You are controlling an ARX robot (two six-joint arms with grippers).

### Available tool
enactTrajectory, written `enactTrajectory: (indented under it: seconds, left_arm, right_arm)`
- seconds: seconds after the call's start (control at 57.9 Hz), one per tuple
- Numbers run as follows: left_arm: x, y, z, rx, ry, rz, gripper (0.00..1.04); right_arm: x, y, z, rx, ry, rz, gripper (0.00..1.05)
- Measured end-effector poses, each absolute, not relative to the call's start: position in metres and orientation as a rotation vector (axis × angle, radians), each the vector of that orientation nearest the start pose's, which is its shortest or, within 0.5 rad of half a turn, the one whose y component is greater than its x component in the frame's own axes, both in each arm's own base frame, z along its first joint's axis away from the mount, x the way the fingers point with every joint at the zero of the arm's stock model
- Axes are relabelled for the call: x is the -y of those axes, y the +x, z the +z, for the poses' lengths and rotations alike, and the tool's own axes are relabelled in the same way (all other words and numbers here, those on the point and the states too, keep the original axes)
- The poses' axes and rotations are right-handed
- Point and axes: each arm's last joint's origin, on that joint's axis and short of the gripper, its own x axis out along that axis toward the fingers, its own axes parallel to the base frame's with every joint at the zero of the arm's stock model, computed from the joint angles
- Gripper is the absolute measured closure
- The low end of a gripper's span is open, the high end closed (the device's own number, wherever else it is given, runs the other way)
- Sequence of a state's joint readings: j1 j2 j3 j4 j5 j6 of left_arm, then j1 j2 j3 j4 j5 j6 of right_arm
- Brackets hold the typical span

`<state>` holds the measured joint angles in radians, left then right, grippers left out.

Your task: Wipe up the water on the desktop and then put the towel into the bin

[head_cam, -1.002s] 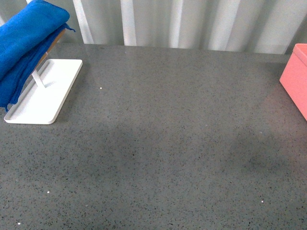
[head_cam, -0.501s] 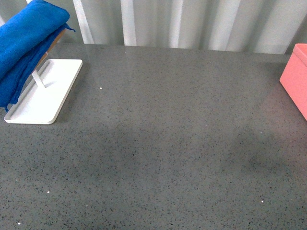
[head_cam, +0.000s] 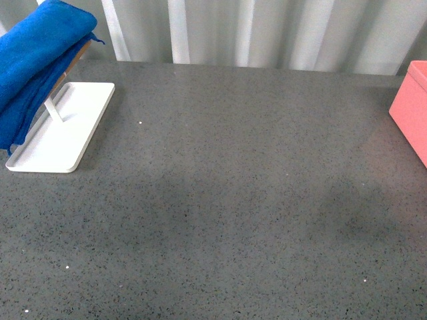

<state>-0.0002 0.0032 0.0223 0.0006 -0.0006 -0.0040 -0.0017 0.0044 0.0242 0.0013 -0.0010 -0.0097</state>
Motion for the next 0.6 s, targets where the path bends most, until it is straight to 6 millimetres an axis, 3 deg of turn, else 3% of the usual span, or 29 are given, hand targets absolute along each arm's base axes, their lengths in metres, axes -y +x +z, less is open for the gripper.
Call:
enactTrajectory:
  seconds: [0.19, 0.311, 0.415, 0.484, 0.605]
  left_arm:
    - [0.0, 0.097, 0.171, 0.01, -0.012, 0.004, 0.07]
    - [0.004, 0.098, 0.173, -0.387, -0.129, 0.077, 0.07]
    - [0.011, 0.105, 0.182, -0.442, -0.164, 0.019, 0.07]
    - [0.013, 0.123, 0.204, -0.366, -0.149, -0.014, 0.07]
    - [0.016, 0.187, 0.252, -0.271, -0.096, -0.095, 0.07]
  right_arm:
    - [0.0, 0.096, 0.171, 0.021, -0.01, -0.001, 0.07]
    - [0.0, 0.096, 0.172, 0.022, -0.01, -0.001, 0.07]
    - [0.0, 0.096, 0.172, 0.021, -0.01, -0.001, 0.07]
    - [0.0, 0.096, 0.172, 0.022, -0.01, 0.0, 0.07]
    - [0.0, 0.096, 0.172, 0.022, -0.01, -0.001, 0.07]
